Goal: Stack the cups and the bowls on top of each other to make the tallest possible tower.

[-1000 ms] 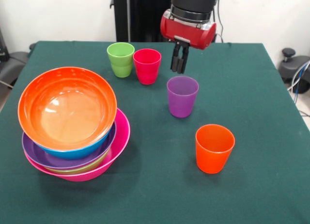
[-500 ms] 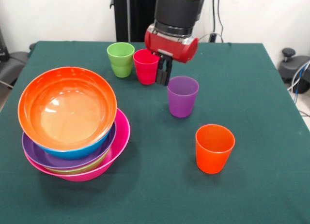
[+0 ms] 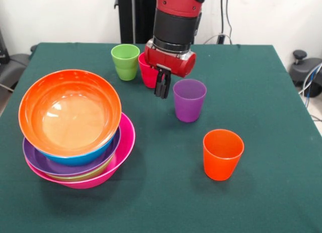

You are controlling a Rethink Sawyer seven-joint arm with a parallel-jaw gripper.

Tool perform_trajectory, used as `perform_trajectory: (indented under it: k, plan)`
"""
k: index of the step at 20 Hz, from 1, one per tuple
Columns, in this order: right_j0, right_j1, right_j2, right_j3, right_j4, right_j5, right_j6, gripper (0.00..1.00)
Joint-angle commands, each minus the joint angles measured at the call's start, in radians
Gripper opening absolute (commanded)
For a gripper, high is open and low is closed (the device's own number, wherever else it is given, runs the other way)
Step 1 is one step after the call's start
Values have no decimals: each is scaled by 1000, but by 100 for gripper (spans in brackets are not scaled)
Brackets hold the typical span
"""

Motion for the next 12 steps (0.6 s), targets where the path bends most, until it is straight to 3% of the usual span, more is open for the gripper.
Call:
perform_trajectory:
  k: [1,12]
  plan:
    - [-5,33,104,29,-62,10,8,0]
    - [-9,18,101,41,-74,-21,8,0]
